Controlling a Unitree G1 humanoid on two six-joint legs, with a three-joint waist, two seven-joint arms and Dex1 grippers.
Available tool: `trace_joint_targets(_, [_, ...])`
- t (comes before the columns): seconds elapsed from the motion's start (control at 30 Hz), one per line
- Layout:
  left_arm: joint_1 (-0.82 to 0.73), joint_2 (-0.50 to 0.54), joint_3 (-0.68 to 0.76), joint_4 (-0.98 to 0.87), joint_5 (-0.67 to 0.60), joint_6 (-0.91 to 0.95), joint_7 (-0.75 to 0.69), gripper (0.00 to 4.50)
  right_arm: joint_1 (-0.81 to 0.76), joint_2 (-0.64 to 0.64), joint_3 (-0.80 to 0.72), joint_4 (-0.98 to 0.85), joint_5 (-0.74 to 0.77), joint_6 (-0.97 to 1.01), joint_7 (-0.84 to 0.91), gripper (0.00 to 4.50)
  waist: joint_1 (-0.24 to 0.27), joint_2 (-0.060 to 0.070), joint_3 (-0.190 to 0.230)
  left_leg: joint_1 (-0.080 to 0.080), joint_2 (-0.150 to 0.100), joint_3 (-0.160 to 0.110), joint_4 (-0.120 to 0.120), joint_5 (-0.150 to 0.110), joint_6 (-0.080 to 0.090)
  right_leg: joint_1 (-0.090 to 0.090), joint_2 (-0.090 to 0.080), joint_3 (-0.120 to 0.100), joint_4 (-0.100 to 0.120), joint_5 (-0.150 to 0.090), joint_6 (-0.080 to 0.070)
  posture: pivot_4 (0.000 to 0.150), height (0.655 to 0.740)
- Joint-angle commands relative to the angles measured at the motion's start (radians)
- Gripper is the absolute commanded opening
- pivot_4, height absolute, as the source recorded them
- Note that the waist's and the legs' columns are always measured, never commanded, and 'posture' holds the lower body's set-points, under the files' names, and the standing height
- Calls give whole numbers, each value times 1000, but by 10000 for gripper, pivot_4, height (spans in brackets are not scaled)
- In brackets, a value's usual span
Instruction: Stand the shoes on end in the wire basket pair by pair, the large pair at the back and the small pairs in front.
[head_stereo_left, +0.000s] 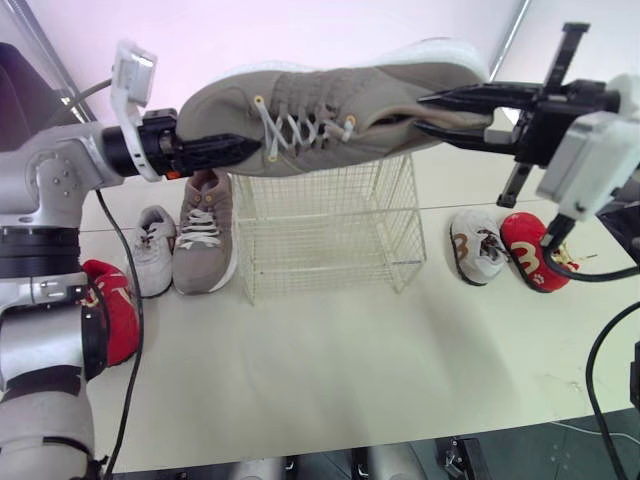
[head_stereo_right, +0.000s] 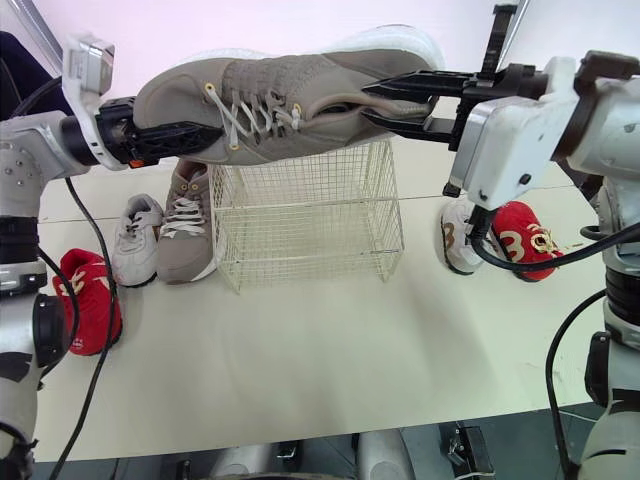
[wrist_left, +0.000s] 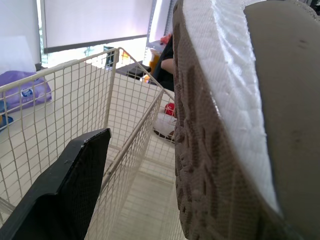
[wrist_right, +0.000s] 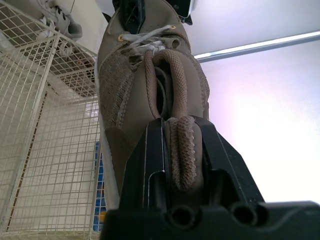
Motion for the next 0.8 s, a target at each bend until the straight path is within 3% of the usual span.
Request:
trace_joint_targets(0.03, [-7, 5, 24, -52, -44, 32, -17, 25771, -34, 4, -37, -41, 33, -16, -17, 1790, 0, 0, 0, 0, 0, 0, 0, 0, 0, 0, 0, 0, 0, 0, 0, 1500, 7400])
trace_joint_targets(0.17, [-3, 15, 36, -54, -61, 57, -22, 8720, -21, -3, -42, -37, 36, -6, -10, 1790, 0, 0, 0, 0, 0, 0, 0, 0, 0, 0, 0, 0, 0, 0, 0, 1500, 7400])
trace_joint_targets(0.33, [12, -15, 91, -76, -122, 134, 38, 7008, 5, -21, -61, -56, 85, 135, -17, 1790, 0, 0, 0, 0, 0, 0, 1, 0, 0, 0, 0, 0, 1, 0, 0, 1500, 7400])
trace_joint_targets(0.6, [118, -159, 275, -182, -298, 286, 297, 6992, 56, -118, -238, -107, 508, 812, -112, 43001, 1, 0, 0, 0, 0, 0, 2, -1, 1, 1, -2, 0, 1, 0, 0, 1500, 7400])
trace_joint_targets(0.63, [132, -189, 307, -202, -332, 301, 347, 6992, 49, -108, -295, -76, 600, 918, -174, 44641, 2, 0, 0, 0, 0, 0, 2, -1, 2, 1, -2, 0, 1, 0, 0, 1500, 7400])
trace_joint_targets(0.8, [185, -293, 388, -310, -466, 333, 531, 6992, 122, -45, -536, 58, 937, 1285, -430, 44641, 5, -1, 0, 0, 0, -1, 1, -1, 1, 1, -3, 0, 0, 0, -1, 1500, 7400])
